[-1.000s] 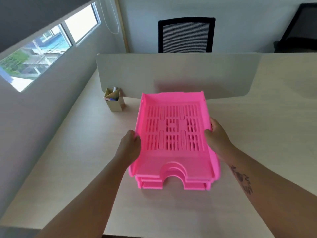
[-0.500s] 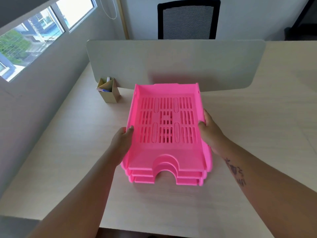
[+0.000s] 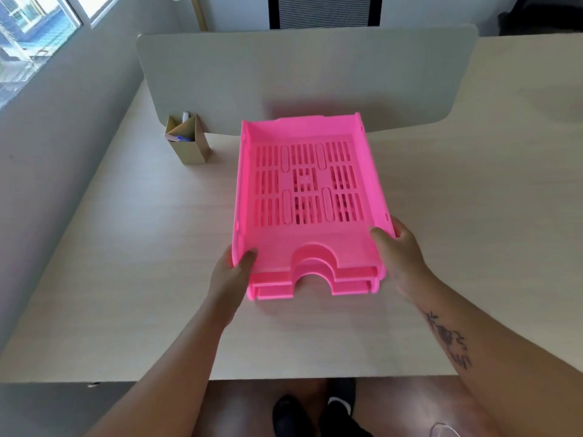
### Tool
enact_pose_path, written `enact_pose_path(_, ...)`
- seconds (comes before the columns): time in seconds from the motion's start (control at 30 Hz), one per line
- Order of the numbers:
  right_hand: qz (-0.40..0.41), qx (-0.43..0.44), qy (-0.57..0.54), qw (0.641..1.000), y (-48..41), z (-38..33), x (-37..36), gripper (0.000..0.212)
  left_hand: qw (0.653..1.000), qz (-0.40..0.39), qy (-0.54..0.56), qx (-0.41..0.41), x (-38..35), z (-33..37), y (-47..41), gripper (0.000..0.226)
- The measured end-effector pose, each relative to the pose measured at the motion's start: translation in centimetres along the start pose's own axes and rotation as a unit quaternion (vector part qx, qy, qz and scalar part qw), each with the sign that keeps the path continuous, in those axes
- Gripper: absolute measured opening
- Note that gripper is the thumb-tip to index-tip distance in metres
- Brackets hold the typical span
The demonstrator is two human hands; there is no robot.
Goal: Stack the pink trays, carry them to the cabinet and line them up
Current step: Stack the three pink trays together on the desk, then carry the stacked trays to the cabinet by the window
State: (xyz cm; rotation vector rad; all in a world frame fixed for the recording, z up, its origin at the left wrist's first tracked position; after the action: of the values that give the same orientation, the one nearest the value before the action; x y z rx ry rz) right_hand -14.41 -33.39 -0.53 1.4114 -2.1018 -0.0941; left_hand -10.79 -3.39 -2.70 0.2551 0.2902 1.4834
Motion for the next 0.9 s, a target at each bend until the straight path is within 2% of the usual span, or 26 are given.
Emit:
enact_pose_path(0.17, 0.029, -0.014, 0.011, 0.999, -0.1, 1.9, -0.8, 0.035, 0.999, -0.005, 0.029, 0.018, -0.5, -1.1, -0.6, 0.033)
enact_pose_path(0.33, -0.016, -0.07, -0.065, 0.995, -0.2, 4.9, -2.6, 0.043, 0.996, -0.04, 0.062, 0.048, -0.7, -2.8, -1.3, 0.043)
enact_pose_path(0.43, -0.036, -0.092, -0.111, 0.989, -0.4, 5.5, -3.6, 0.038, 0.992, -0.037, 0.101, 0.07, -1.0, -3.8, -1.6, 0.03)
enact_pose_path(0.5, -0.038, -0.099, -0.133, 0.985, -0.3, 5.5, -3.7, 0.033, 0.989, -0.026, 0.127, 0.077, -1.1, -3.8, -1.5, 0.031)
enact_pose_path(0.73, -0.046, -0.093, -0.151, 0.983, 1.0, 1.8, -1.3, 0.043, 0.973, -0.034, 0.209, 0.09, -2.2, -0.3, -0.4, 0.037)
enact_pose_path(0.9, -0.038, -0.033, -0.146, 0.988, 2.1, -3.3, 0.5, 0.039, 0.968, -0.036, 0.242, 0.063, -2.0, 3.4, 1.1, 0.038)
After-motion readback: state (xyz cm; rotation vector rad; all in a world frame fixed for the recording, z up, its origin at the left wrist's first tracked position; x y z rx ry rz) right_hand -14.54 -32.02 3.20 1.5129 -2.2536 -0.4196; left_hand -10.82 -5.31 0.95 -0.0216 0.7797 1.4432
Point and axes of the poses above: each hand's wrist, its own y-axis away from the middle knuckle, its own x-axis out of the back of the hand, z = x × y, the point moved 7 cm from there along -y, towards the middle knuckle, and after that the axes turned 12 degrees about y, right-handed, at the moved point
